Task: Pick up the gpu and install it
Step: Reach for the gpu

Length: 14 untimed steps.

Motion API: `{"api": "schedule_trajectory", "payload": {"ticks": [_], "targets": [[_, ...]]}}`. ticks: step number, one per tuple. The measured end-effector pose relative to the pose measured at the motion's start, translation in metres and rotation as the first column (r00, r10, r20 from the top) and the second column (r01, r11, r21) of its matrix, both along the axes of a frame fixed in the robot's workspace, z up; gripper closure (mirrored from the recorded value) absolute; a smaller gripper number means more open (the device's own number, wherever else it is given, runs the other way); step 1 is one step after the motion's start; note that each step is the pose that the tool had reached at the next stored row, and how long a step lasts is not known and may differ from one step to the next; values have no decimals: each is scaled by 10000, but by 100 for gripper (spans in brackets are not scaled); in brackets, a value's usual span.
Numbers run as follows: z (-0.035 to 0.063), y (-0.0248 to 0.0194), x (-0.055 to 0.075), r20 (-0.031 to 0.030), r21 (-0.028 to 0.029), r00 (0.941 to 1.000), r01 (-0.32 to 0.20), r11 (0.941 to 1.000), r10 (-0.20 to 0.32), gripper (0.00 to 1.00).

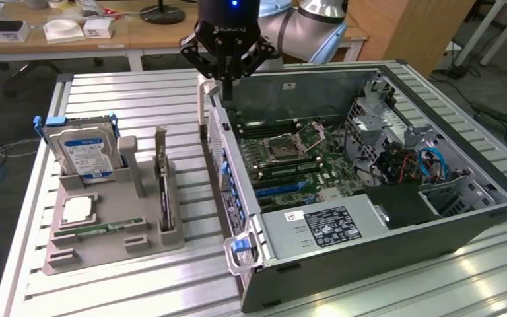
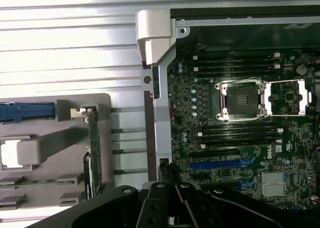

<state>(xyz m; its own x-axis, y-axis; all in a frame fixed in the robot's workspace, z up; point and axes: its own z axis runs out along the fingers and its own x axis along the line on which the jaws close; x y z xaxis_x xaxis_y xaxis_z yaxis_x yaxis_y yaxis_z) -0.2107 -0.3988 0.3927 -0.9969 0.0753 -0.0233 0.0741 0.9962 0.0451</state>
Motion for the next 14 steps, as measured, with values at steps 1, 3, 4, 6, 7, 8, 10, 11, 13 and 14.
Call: {"api": "schedule_trajectory", "payload": {"ticks": [1, 3, 4, 6, 7, 8, 10, 11, 13, 14], "targets": [[0, 0, -12, -1, -1, 10000, 1, 10000, -1, 90], [0, 0, -35, 0, 0, 10000, 0, 10000, 0, 90], [0, 0, -46, -1, 0, 10000, 1, 10000, -1, 90], [0, 0, -69, -1, -1, 10000, 1, 10000, -1, 90], [-1, 0, -80, 0, 0, 10000, 1, 10000, -1, 90], [-1, 0, -92, 0, 0, 10000, 1, 10000, -1, 90], [-1, 0, -115, 0, -1, 10000, 0, 10000, 0, 90], [-1, 0, -127, 0, -1, 10000, 0, 10000, 0, 90], [-1, 0, -149, -1, -1, 10000, 0, 10000, 0, 90], [-1, 0, -160, -1, -1, 10000, 0, 10000, 0, 90]]}}
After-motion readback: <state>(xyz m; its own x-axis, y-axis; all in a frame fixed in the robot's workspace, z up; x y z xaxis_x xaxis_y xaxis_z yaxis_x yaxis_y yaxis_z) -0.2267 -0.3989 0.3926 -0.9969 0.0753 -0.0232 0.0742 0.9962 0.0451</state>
